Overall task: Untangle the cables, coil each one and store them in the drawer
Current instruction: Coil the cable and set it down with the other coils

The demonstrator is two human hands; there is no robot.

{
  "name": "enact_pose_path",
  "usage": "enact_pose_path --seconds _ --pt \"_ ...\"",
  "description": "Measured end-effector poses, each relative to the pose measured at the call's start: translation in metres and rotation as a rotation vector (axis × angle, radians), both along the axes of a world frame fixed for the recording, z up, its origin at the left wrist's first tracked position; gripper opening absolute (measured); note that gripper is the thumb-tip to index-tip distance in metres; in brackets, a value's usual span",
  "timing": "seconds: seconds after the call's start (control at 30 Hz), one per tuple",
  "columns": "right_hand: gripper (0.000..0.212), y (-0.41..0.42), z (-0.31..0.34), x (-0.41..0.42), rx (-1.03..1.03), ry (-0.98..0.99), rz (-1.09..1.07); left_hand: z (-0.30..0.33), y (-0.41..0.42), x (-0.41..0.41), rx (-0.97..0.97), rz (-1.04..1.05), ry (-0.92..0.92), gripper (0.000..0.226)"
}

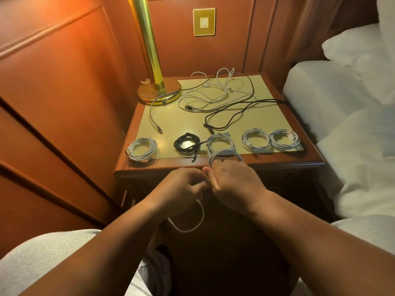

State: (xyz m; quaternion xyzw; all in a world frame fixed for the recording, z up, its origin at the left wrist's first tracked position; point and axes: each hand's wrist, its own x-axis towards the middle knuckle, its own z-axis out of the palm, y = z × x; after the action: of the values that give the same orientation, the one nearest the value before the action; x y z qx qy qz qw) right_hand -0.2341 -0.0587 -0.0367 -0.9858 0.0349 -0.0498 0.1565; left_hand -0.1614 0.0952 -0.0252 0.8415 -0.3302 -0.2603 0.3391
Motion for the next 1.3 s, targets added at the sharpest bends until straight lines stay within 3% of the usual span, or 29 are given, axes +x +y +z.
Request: enact_pose_path --seconds 0.1,0.17,0.23,0.33,0.4,0.6,0.67,0.77,0.97,1.03,1.1,1.17,1.23,1.3 --pt "0.046 0.004 0.002 0.000 0.135 0.096 -0.037 0.003 0.004 0.003 -0.074 -0.021 -0.166 0.017" --pt "0.060 0.004 0.006 0.004 0.283 0.190 -0.065 0.001 0.006 0.007 -0.163 0.019 -0.128 0.004" --pt "0.070 0.001 0.008 0.007 0.657 0.322 -0.113 0.000 0.007 0.011 -0.264 0.078 0.034 0.010" --pt "0.061 -0.002 0.015 0.003 1.375 0.494 -0.086 0.000 0.006 0.012 -0.443 0.108 0.303 0.020" --pt "0.058 -0.003 0.017 0.000 1.629 0.570 -0.027 -0.002 0.004 0.009 -0.566 0.095 0.485 0.025" --pt "0.047 -0.005 0.009 0.001 2.031 0.620 0.155 -0.007 -0.007 -0.005 -0.711 0.071 0.800 0.031" --pt "0.046 -0.004 0.009 0.000 2.084 0.554 0.141 -0.007 -0.008 -0.010 -0.730 0.093 0.896 0.038" --pt "0.048 0.001 0.013 0.000 2.139 0.373 0.099 -0.006 -0.013 -0.017 -0.700 0.297 1.011 0.042" --pt "0.034 0.018 0.017 -0.005 1.889 0.121 0.172 0.002 -0.010 -0.015 -0.599 0.413 1.182 0.035" --pt "0.032 0.019 0.019 -0.005 1.616 -0.017 0.149 0.000 -0.009 -0.017 -0.542 0.421 1.224 0.021" --pt "0.032 0.018 0.018 -0.002 1.207 -0.175 0.092 -0.003 -0.009 -0.021 -0.480 0.384 1.218 0.020" --pt "0.028 0.014 0.014 0.000 0.806 -0.220 0.100 -0.001 -0.010 -0.025 -0.414 0.315 1.087 0.024" --pt "0.024 0.011 0.009 0.000 0.346 -0.194 0.120 0.002 -0.010 -0.023 -0.298 0.215 0.790 0.029" --pt "0.027 0.007 0.008 0.000 0.067 -0.148 0.084 0.003 -0.008 -0.018 -0.157 0.114 0.429 0.033"
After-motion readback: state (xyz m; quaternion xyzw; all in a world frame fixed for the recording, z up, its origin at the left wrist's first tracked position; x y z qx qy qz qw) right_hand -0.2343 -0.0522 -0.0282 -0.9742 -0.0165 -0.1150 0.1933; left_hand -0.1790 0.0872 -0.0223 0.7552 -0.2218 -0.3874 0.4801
